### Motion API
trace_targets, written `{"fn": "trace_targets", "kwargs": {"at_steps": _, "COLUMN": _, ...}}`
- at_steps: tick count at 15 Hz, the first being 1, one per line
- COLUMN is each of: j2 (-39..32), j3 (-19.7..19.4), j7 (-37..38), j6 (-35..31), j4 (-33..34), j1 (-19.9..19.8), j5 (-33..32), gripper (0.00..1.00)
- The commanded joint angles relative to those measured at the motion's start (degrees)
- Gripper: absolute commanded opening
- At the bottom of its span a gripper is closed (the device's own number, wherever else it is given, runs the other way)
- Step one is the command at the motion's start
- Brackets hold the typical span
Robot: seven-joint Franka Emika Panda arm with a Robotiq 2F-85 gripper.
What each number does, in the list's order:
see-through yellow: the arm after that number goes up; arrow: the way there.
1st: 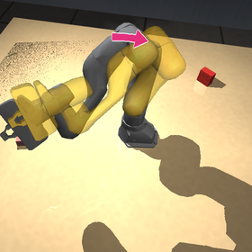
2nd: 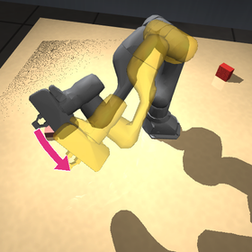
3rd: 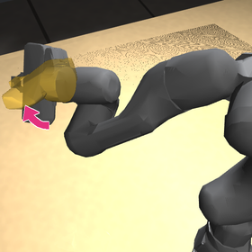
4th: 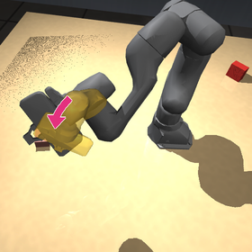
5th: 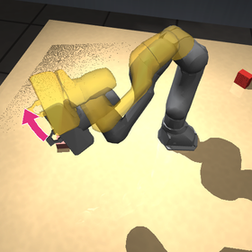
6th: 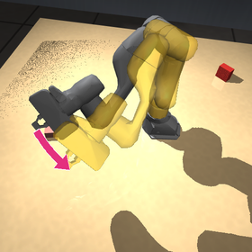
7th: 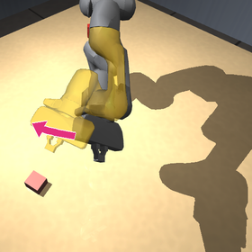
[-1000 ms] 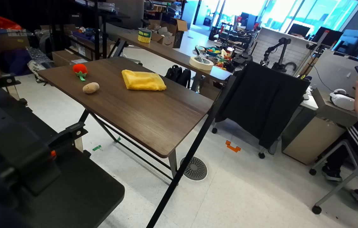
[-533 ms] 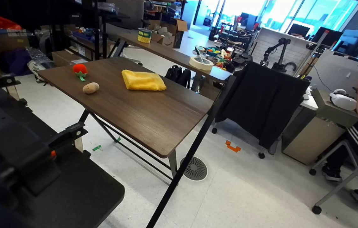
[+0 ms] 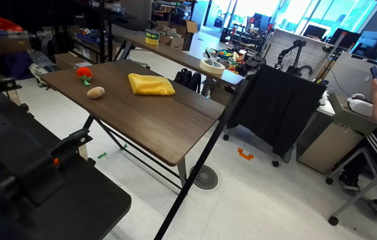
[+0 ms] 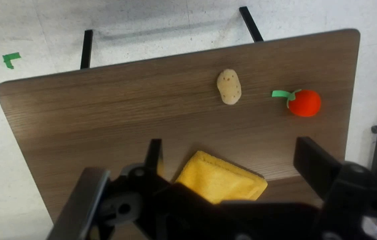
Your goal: Use the towel to wipe the table
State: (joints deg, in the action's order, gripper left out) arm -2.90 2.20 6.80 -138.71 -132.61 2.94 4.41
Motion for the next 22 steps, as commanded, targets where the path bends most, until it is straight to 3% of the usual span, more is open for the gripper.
{"fn": "trace_targets", "kwargs": {"at_steps": 1, "j2": -12.37, "j3": -0.67, "j7": 1.31, "j6": 3.21, "j4": 14.64, "j1": -1.02, "j5": 2.97, "gripper": 1.0}}
{"fn": "trace_targets", "kwargs": {"at_steps": 6, "j2": -25.05, "j3": -0.88, "j7": 4.07, "j6": 11.03, "j4": 31.8, "j1": -1.79, "j5": 4.78, "gripper": 1.0}}
{"fn": "trace_targets", "kwargs": {"at_steps": 7, "j2": -19.89, "j3": -1.01, "j7": 2.63, "j6": 6.68, "j4": 23.8, "j1": -1.42, "j5": 3.41, "gripper": 1.0}}
{"fn": "trace_targets", "kwargs": {"at_steps": 11, "j2": -24.91, "j3": -1.11, "j7": 3.74, "j6": 9.06, "j4": 30.32, "j1": -1.39, "j5": 3.81, "gripper": 1.0}}
{"fn": "trace_targets", "kwargs": {"at_steps": 22, "j2": -24.96, "j3": -1.12, "j7": 3.86, "j6": 9.2, "j4": 30.61, "j1": -1.39, "j5": 3.83, "gripper": 1.0}}
